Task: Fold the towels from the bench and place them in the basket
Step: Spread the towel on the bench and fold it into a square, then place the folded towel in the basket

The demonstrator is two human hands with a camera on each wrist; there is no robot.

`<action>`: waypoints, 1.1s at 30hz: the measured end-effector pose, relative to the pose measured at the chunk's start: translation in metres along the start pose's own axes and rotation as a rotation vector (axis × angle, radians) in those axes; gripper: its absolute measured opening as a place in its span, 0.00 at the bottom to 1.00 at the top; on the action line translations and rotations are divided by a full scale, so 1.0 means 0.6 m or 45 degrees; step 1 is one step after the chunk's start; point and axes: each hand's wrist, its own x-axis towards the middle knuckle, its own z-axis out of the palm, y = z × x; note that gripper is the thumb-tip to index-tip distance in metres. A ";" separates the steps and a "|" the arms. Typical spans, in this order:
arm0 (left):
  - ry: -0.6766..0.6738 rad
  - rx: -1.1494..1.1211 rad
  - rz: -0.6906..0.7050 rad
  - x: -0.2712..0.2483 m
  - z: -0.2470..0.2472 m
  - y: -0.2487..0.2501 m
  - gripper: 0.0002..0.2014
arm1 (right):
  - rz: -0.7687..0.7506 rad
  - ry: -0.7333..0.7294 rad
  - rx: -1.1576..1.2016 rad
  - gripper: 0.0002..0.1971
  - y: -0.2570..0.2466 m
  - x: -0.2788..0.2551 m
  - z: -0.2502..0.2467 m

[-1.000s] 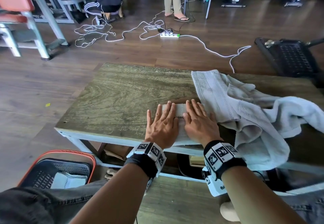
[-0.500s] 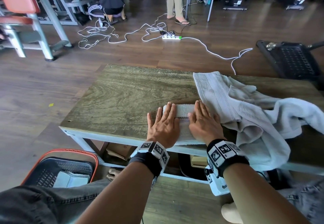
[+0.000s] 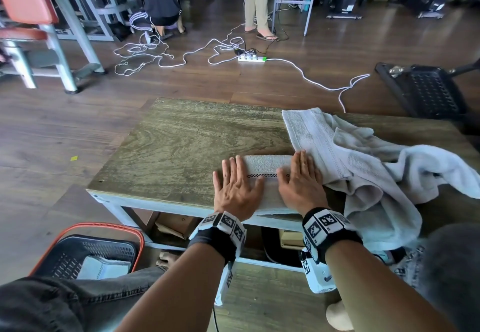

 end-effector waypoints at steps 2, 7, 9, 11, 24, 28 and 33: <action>-0.014 -0.008 -0.023 0.001 -0.002 -0.001 0.44 | -0.024 0.010 -0.029 0.38 0.000 -0.005 -0.001; 0.066 -0.065 -0.045 -0.002 -0.012 0.001 0.44 | 0.003 -0.023 -0.139 0.37 -0.012 -0.017 -0.002; 0.133 -0.137 -0.065 -0.004 -0.014 0.002 0.44 | 0.021 -0.131 -0.174 0.37 -0.017 -0.023 -0.007; 0.209 -0.200 -0.120 -0.013 -0.020 0.010 0.42 | 0.031 -0.211 -0.173 0.38 -0.021 -0.031 -0.015; -0.116 -1.111 -0.045 -0.106 -0.144 0.038 0.08 | 0.085 -0.033 0.521 0.37 -0.066 -0.099 -0.079; -0.144 -1.328 -0.037 -0.149 -0.205 0.018 0.05 | 0.069 -0.229 0.767 0.39 -0.112 -0.136 -0.129; 0.061 -1.514 -0.147 -0.193 -0.271 -0.031 0.30 | -0.039 -0.172 1.005 0.32 -0.198 -0.194 -0.174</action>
